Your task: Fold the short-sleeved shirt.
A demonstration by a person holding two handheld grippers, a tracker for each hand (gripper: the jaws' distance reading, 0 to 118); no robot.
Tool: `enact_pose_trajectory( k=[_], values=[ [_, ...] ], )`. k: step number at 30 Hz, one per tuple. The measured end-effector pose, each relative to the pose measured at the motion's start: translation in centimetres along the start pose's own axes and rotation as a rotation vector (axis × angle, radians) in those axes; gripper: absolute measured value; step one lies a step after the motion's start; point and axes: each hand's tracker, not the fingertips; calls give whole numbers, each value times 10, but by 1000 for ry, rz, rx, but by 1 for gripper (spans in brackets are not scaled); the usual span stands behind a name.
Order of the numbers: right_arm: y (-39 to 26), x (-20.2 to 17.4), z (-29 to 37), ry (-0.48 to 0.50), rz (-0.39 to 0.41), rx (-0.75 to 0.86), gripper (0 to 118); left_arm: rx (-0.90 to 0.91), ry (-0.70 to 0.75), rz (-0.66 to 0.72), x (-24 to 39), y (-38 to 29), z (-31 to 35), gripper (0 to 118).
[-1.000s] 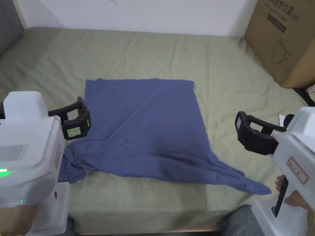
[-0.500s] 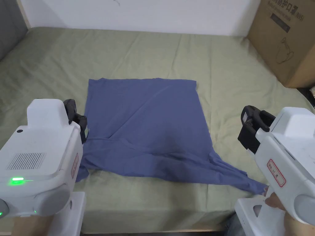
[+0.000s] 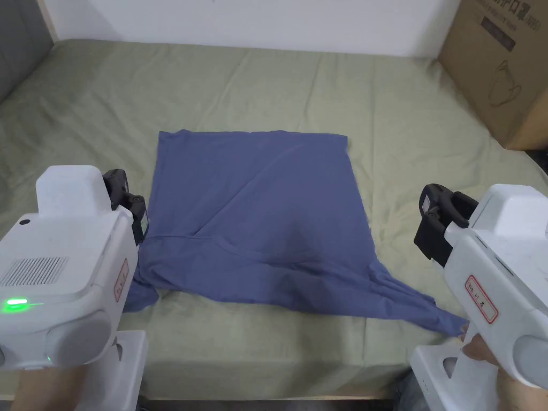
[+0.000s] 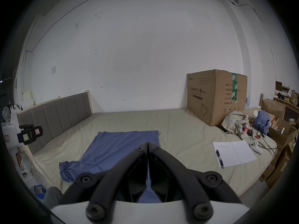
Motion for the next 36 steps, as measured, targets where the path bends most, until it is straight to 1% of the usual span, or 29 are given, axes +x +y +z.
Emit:
enact_pose_trajectory(
  k=[6,7,8,10,12,13,14,15,17,18,19,21,25,28,30,32,36],
  values=[
    [-1,1,-2,-2,-2,-12,0,-30,-33,20,4,6,-9,0],
    [-1,2,-1,-1,-2,-13,0,-43,-49,19,7,10,-15,2],
    [-1,3,0,-1,-5,-13,0,-53,-58,16,10,14,-21,11],
    [-1,4,2,-1,-7,-16,0,-65,-90,12,19,24,-36,24],
    [-2,6,3,-3,-8,-20,0,-110,-149,33,30,39,-58,65],
    [-2,7,3,-2,-9,-24,0,-109,-176,55,36,46,-68,83],
    [-2,8,3,-3,-10,-26,0,-105,-212,58,43,52,-78,105],
    [-2,9,4,-4,-10,-29,0,-97,-235,51,53,59,-90,118],
    [-2,12,2,-10,-8,-38,0,-88,-259,32,73,72,-113,118],
    [-3,14,1,-13,-10,-42,0,-49,-320,27,84,78,-120,118],
    [-3,17,0,-17,-14,-46,0,-78,-308,11,95,83,-135,118],
    [-4,21,-3,-25,-21,-54,0,-141,-370,-6,117,93,-163,118],
    [-8,33,-12,-42,-56,-80,0,-257,-437,-45,167,98,-234,118],
    [-15,41,-21,-53,-77,-119,0,-382,-449,-83,206,92,-288,118],
    [-22,47,-30,-54,-85,-155,0,-437,-450,-145,234,85,-327,118],
    [-29,55,-40,-57,-95,-197,0,-492,-418,-199,263,74,-366,118],
    [-44,73,-61,-57,-139,-255,0,-610,-382,-216,312,48,-434,118]
  ],
)
